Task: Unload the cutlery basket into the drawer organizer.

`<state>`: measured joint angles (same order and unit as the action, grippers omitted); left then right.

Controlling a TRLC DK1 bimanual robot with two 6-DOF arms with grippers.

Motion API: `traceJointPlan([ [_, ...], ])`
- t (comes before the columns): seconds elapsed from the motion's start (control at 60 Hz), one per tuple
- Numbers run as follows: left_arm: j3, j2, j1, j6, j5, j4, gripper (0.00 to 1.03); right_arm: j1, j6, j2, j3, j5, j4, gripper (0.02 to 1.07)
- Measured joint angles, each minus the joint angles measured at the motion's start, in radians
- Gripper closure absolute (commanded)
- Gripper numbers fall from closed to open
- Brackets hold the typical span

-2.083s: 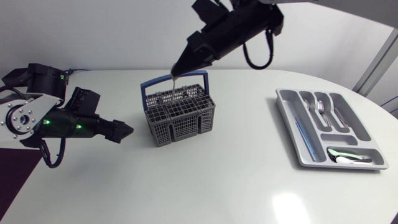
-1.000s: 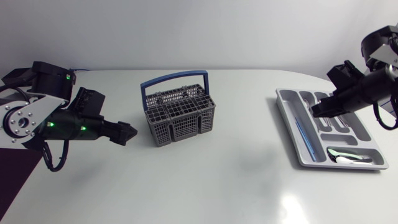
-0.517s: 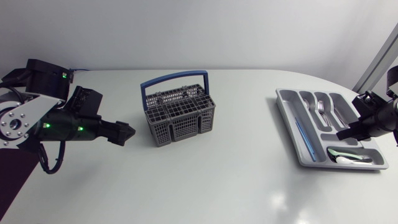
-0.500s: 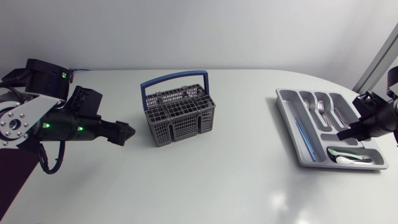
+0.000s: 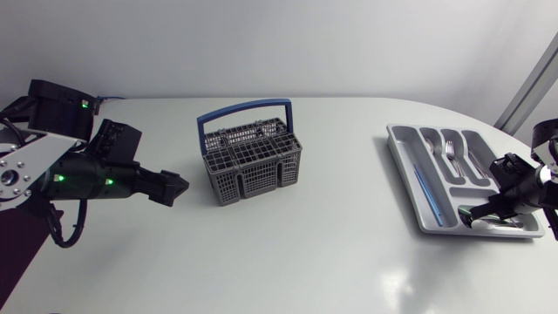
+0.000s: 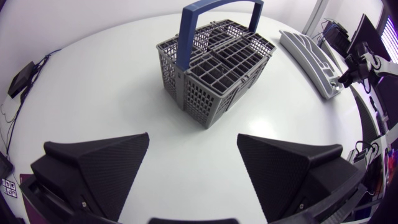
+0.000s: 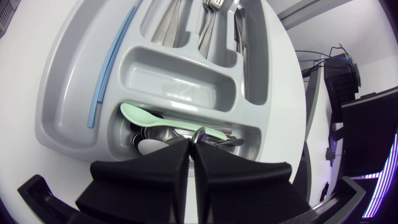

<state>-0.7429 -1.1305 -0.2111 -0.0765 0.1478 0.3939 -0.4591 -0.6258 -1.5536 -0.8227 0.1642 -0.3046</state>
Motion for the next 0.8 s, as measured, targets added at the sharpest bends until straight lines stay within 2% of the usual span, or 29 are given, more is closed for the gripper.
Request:
traceJointPlan([
  [0.033,0.0,0.0,0.0,0.002,0.0,0.002,0.04,0.002,0.0,-0.003,0.006,0.008,0.007,0.81],
  [0.067,0.001,0.0,-0.001,0.002,0.0,0.002,0.04,0.007,0.0,-0.003,0.015,0.012,0.019,0.62],
  [0.083,0.002,0.0,-0.001,0.002,0.0,0.002,0.04,0.01,0.0,-0.003,0.019,0.016,0.023,0.49],
  [0.133,0.006,0.003,-0.001,0.002,0.0,0.004,0.04,0.02,0.0,-0.003,0.032,0.024,0.03,0.25],
  [0.183,0.012,0.01,-0.001,0.002,0.0,0.008,0.04,0.027,0.0,-0.003,0.047,0.028,0.044,0.07],
  [0.467,0.019,0.054,-0.001,0.002,-0.008,0.021,0.04,0.06,0.0,0.082,0.084,0.03,0.068,0.06],
  [0.8,0.055,0.128,0.003,0.002,-0.033,0.036,0.04,0.161,0.048,0.319,0.159,-0.05,0.134,0.06],
])
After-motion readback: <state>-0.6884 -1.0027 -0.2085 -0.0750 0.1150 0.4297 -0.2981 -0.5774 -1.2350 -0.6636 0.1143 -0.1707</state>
